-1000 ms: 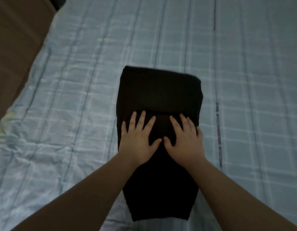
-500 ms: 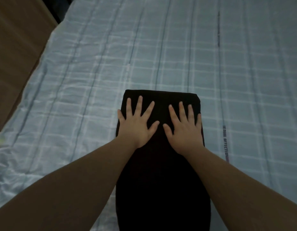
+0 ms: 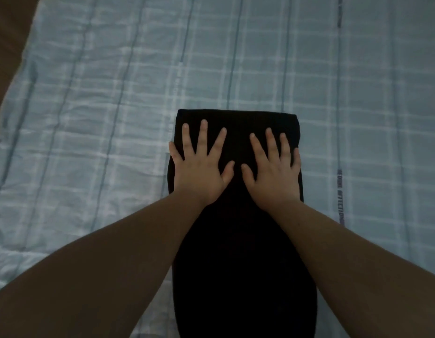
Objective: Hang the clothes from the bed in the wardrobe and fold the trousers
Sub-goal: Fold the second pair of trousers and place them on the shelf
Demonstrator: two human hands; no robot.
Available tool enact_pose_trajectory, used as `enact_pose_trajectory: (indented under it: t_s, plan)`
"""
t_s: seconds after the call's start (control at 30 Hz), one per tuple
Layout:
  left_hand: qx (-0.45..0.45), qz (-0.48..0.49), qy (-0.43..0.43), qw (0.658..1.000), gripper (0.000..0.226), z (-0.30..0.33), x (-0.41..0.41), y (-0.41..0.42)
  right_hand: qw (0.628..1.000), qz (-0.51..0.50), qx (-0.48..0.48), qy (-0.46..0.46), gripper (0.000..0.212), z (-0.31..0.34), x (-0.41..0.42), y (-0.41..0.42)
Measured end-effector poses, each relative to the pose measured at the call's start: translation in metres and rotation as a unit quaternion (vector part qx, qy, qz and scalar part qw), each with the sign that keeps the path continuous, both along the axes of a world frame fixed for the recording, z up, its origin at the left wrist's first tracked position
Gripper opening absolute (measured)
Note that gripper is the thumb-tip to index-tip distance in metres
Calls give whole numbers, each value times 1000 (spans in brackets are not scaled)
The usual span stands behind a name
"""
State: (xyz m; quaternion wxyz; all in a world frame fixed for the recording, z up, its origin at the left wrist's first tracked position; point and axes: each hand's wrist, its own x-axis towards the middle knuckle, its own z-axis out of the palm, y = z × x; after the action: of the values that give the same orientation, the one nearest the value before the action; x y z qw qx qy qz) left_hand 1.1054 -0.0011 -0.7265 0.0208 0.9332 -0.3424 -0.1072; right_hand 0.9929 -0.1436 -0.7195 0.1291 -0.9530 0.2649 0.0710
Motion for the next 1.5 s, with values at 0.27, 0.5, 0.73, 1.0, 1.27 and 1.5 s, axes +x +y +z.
enact_pose_trajectory:
  t_s: [0.27,0.5,0.73,1.0,1.27,1.5]
  plan:
    - [-85,-17,47,995,65,43,13,14,992,-34,76,-99,58,45,-5,-14]
    - [-273,241,233,902,78,54,61,-2,902,-289,268,-177,78,48,26,-46]
    - [-319,324,375,808,58,64,66,18,810,-362,433,-161,61,45,18,-59]
    - [-401,224,531,712,52,125,64,45,708,-325,571,-259,44,110,-7,-56]
    - [-457,205,539,678,63,179,8,93,742,-232,534,-333,59,156,-82,-9]
    - [-406,185,519,729,69,217,-48,143,825,-101,460,-313,76,188,-171,37]
